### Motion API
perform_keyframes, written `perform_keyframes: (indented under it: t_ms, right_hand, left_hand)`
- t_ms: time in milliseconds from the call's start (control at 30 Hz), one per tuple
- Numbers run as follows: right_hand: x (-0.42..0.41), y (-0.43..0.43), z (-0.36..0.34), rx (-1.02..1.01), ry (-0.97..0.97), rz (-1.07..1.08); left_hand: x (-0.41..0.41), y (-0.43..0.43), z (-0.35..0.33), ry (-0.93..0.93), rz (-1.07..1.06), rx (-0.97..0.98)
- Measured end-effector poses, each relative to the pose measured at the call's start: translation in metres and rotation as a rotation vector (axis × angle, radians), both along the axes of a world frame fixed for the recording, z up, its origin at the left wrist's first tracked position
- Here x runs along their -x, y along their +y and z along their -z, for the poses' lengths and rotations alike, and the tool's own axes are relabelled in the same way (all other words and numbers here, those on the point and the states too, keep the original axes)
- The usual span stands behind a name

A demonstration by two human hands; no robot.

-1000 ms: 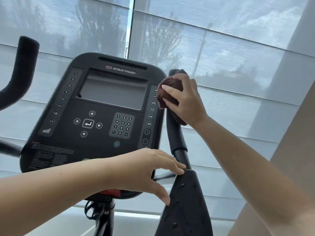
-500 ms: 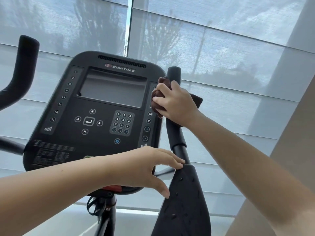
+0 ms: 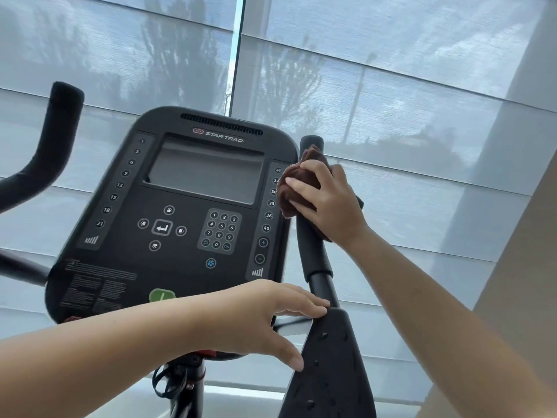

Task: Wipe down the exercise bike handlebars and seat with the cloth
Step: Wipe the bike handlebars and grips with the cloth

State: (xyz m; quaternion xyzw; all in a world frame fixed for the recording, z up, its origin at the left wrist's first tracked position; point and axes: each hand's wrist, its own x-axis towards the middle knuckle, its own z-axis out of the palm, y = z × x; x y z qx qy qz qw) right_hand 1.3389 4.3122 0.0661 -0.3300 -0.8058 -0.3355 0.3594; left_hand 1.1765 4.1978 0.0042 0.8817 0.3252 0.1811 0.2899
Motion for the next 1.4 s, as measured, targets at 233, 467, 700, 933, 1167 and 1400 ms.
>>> perform_keyframes:
  t_ms: [233,467,700,933,1167,1400]
  right_hand:
    - [-0.045,-0.031,0.049,0.592,0.374,-0.356]
    - [-0.006,0.004,0.018,0.343,0.673,-0.345]
    - [-0.047,-0.051,0.081,0.797,0.844,-0.512]
    - [-0.034,-0.044,0.048,0.734,0.573,-0.319]
    - [-0.066,-0.089,0.082,0.79,0.447,-0.553]
    - [-0.051,-0.079,0.067,0.725,0.399,-0.453]
  left_hand:
    - [0.0,0.0,0.001,-0.007,0.013,-0.026]
    - [-0.002,0.0,-0.002,0.086,-0.001,-0.082]
    - [-0.003,-0.003,-0.001,0.081,-0.008,-0.027]
    - [-0.004,-0.014,-0.004,0.028,-0.078,0.059]
    - [-0.008,-0.031,-0.004,-0.068,-0.216,0.151]
    - [-0.018,-0.056,-0.007,-0.104,-0.363,0.148]
